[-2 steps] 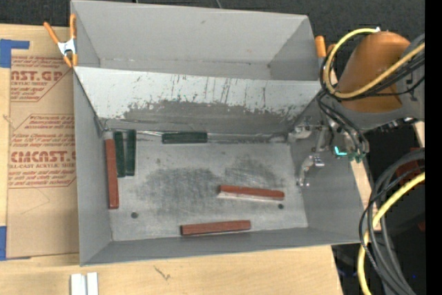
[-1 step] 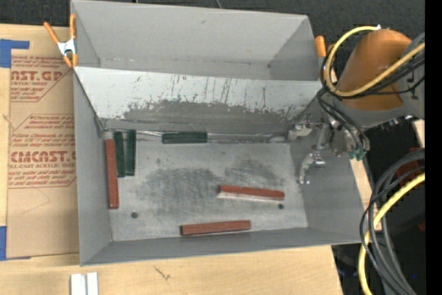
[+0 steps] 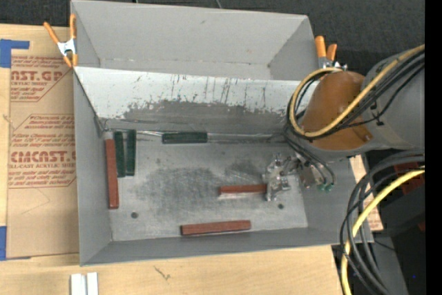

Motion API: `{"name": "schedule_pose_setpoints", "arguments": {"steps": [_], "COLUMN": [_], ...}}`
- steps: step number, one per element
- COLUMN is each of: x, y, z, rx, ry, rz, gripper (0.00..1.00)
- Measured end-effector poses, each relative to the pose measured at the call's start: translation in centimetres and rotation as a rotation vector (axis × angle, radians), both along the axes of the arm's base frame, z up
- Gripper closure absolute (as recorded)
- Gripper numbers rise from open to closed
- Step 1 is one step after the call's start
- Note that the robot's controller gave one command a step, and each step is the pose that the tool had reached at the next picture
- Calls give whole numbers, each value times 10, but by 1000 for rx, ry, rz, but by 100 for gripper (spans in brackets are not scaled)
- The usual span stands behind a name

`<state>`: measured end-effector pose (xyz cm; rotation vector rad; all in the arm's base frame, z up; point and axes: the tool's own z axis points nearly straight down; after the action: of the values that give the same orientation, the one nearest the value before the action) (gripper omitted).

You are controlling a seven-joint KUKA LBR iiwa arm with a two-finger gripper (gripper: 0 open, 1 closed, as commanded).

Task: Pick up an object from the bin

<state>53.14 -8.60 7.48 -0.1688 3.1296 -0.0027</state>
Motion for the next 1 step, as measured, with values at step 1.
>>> {"name": "schedule_pose_setpoints", "arguments": {"steps": [1], "x": [0], "y": [0], "z": [0], "rx": [0], "ry": [0], "rz": [0], "gripper": [100]}}
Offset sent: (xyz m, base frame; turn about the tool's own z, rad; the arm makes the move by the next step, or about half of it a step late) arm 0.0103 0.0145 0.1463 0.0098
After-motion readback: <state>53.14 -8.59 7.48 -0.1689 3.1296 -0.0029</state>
